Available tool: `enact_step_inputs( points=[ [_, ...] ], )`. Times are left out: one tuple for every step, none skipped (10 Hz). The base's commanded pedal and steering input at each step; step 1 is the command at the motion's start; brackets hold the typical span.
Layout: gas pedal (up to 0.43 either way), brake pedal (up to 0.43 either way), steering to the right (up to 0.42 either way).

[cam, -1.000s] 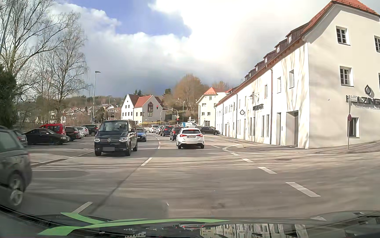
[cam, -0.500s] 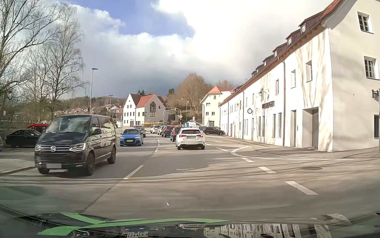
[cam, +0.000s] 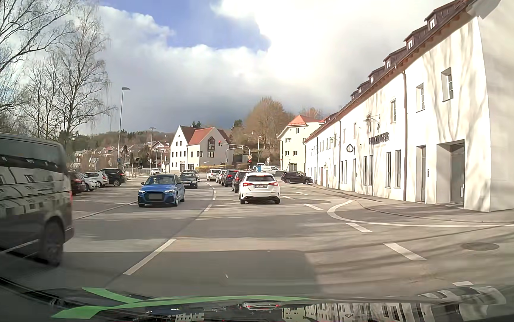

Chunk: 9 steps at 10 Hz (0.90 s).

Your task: Follow the waypoints while adhering to traffic rules and regulations

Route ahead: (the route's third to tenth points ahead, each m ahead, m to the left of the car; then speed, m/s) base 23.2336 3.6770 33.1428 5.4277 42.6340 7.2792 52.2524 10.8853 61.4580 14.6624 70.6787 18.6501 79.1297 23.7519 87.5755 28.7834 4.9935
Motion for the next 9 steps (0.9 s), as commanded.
enact_step_inputs(
  points=[
    [0.0, 0.152, -0.032],
    [0.0, 0.152, -0.032],
    [0.0, 0.159, -0.032],
    [0.0, 0.159, -0.032],
    [0.0, 0.159, -0.032],
    [0.0, 0.165, -0.029],
    [0.0, 0.165, -0.027],
    [0.0, 0.159, -0.026],
    [0.0, 0.165, -0.026]
  ],
)
